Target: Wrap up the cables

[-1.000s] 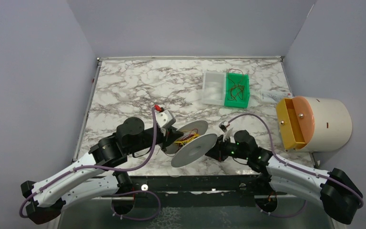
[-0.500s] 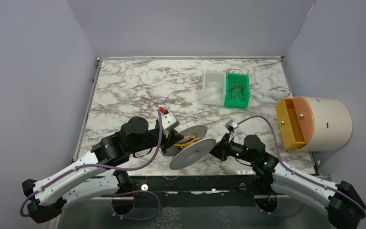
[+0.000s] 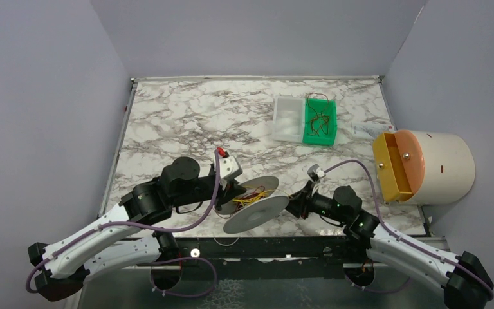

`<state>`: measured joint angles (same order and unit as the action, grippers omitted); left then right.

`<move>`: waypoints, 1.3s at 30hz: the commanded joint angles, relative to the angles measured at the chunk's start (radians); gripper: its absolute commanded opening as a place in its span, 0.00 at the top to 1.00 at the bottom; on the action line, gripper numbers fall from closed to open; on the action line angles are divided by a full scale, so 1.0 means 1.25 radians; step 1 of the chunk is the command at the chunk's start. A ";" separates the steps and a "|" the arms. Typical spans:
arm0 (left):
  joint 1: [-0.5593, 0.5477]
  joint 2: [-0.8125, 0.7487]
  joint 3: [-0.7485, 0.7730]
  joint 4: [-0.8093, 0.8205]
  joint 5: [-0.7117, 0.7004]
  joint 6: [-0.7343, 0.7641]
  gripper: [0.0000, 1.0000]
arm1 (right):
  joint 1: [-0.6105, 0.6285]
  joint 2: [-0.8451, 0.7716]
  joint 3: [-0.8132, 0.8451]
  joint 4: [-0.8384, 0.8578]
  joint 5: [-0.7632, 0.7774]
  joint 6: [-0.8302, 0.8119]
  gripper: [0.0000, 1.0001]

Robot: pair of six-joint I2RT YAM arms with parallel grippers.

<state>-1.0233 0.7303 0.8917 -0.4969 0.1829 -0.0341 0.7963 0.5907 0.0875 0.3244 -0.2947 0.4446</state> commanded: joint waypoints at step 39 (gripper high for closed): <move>-0.002 -0.057 0.065 -0.024 0.020 0.024 1.00 | -0.006 -0.218 0.103 -0.299 0.187 0.054 0.41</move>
<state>-1.0233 0.6998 0.9096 -0.5800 0.1482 -0.0132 0.7959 0.3218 0.1745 0.0513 -0.1181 0.4496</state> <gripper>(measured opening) 0.027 0.591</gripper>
